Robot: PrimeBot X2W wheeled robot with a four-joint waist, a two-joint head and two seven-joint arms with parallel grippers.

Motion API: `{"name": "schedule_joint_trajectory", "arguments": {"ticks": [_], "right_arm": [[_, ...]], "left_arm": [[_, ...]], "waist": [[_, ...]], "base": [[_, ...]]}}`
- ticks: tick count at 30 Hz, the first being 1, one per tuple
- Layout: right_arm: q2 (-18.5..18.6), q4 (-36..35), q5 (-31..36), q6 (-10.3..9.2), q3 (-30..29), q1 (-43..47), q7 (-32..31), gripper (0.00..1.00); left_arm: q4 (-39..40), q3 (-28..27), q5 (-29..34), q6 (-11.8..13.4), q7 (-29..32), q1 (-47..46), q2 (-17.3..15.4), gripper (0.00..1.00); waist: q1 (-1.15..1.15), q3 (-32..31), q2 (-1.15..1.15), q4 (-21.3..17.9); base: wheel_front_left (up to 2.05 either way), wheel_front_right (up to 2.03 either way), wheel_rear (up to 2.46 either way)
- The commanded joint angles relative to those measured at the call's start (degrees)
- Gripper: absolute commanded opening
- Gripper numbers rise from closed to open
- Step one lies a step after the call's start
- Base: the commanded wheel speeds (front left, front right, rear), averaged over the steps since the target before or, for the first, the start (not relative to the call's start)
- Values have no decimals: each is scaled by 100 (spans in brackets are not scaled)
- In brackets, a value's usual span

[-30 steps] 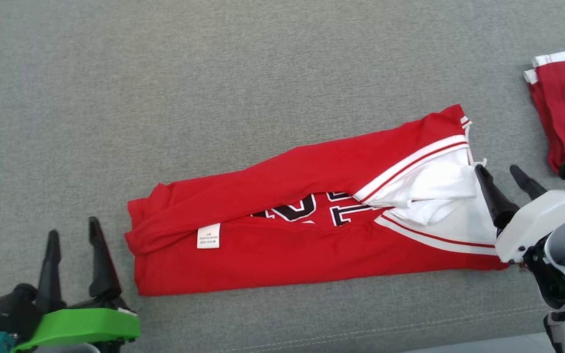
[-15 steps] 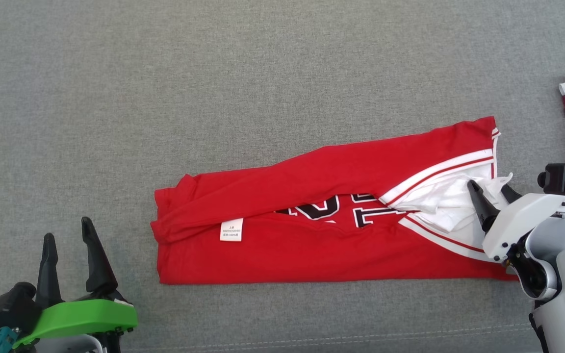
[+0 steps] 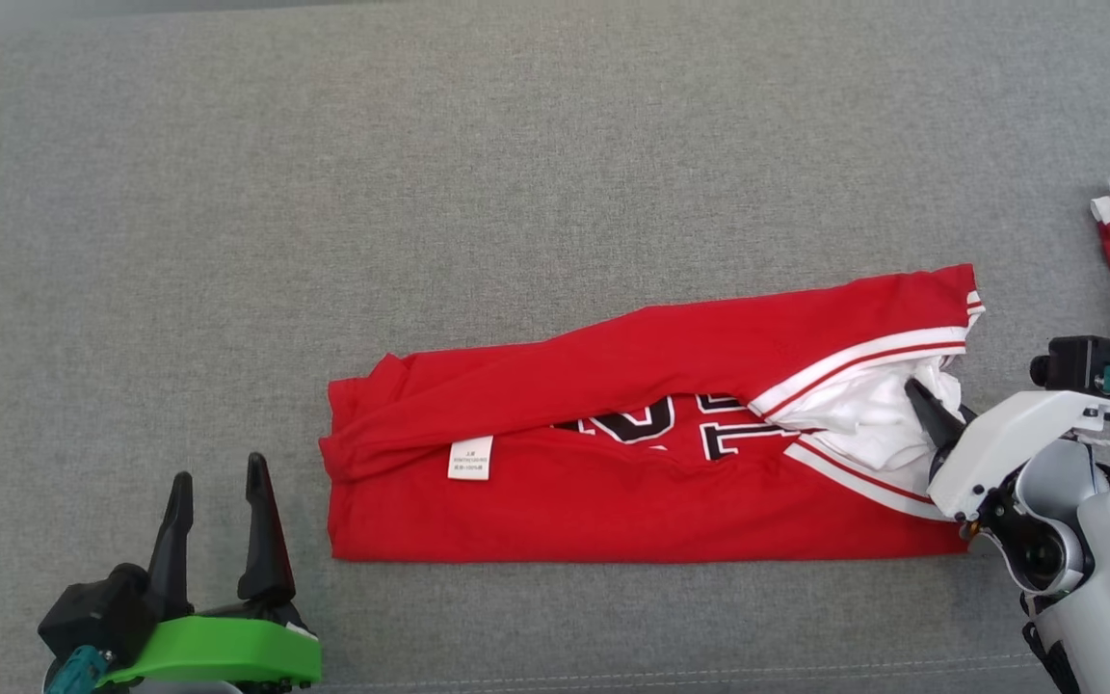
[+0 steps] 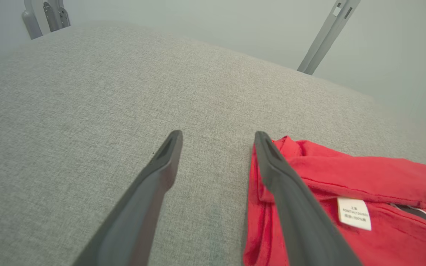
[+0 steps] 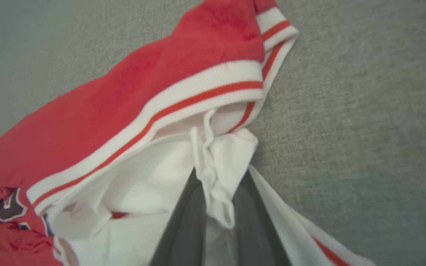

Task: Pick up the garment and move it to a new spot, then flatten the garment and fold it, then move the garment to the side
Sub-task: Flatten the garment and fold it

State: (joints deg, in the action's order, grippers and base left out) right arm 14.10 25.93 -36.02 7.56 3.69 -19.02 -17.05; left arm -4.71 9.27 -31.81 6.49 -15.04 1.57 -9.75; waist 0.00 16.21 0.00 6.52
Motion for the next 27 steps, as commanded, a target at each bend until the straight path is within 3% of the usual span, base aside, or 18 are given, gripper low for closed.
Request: {"name": "schedule_joint_trajectory", "arguments": {"ticks": [1, 5, 11, 15, 20, 24, 27], "right_arm": [[106, 226, -222, -20, -39, 300, -45, 0], [590, 206, -565, -22, -422, 383, -114, 0], [1290, 308, -560, -13, -1275, 666, -216, 0], [1293, -82, -669, -10, -1498, 787, -323, 0], [709, -1522, -974, -8, -1231, 1039, -906, 0], [-155, -2492, -907, -8, -763, 1142, -1270, 0], [-792, -2757, -723, -8, -400, 1057, -1317, 0]], "left_arm": [[-22, 1, 133, -119, -16, 3, 30, 100], [-146, -27, 303, -234, -17, 148, 55, 100], [-237, -83, 533, -429, -17, 349, 179, 100], [-257, -137, 582, -504, -17, 425, 264, 100], [-234, -263, 666, -586, -17, 530, 342, 100], [-256, -243, 746, -680, -17, 438, 381, 100], [-289, -238, 797, -741, -17, 297, 417, 100]], "waist": [[0, -141, 0, 25], [0, -350, 0, 15], [0, -663, 0, 31], [0, -804, 0, 26], [0, -871, 0, -7], [0, -774, 0, 39], [0, -649, 0, 112]], "base": [[0, 0, 0], [0, 0, 0], [0, 0, 0], [0, 0, 0], [0, 0, 0], [0, 0, 0], [0, 0, 0]]}}
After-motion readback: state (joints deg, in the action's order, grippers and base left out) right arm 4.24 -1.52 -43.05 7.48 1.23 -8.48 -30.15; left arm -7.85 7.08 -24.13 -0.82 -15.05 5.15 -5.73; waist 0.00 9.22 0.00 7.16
